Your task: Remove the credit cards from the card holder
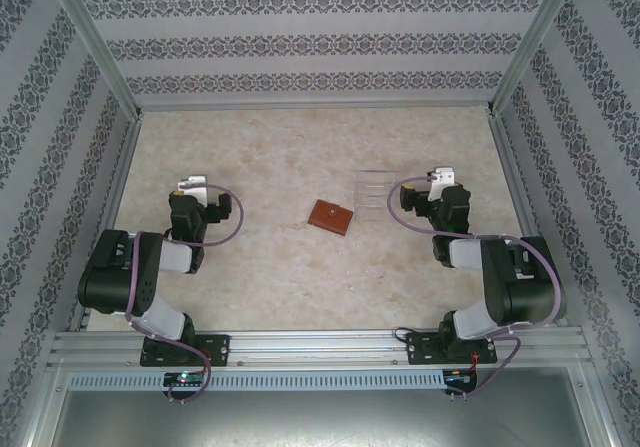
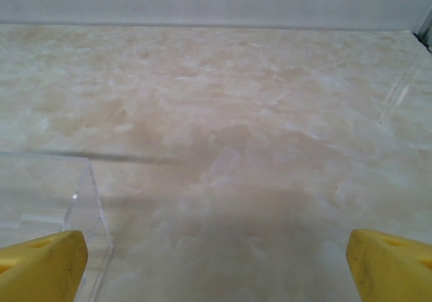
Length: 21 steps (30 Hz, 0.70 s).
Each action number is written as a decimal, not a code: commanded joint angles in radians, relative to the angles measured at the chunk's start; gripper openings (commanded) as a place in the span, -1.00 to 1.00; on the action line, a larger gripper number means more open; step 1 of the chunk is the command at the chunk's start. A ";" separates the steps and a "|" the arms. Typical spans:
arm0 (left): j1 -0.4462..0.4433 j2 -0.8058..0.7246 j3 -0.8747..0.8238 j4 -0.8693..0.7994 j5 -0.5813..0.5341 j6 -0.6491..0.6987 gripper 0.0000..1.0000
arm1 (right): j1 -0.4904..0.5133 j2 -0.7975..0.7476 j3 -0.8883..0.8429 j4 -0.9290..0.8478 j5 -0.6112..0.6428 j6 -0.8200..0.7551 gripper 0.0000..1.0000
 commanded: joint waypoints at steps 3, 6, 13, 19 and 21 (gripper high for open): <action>0.009 -0.099 -0.043 0.040 -0.056 -0.024 1.00 | 0.025 -0.096 0.130 -0.274 0.056 -0.024 0.96; 0.005 -0.150 -0.009 -0.064 -0.089 -0.029 1.00 | 0.038 -0.127 0.209 -0.450 0.059 0.006 0.96; -0.057 -0.224 0.146 -0.368 -0.180 -0.015 1.00 | 0.059 -0.138 0.399 -0.841 0.012 0.176 0.82; -0.072 -0.259 0.315 -0.638 -0.141 -0.224 1.00 | 0.071 -0.024 0.600 -1.127 -0.107 0.232 0.38; -0.075 -0.254 0.384 -0.754 -0.121 -0.310 1.00 | 0.076 0.010 0.649 -1.173 -0.134 0.239 0.32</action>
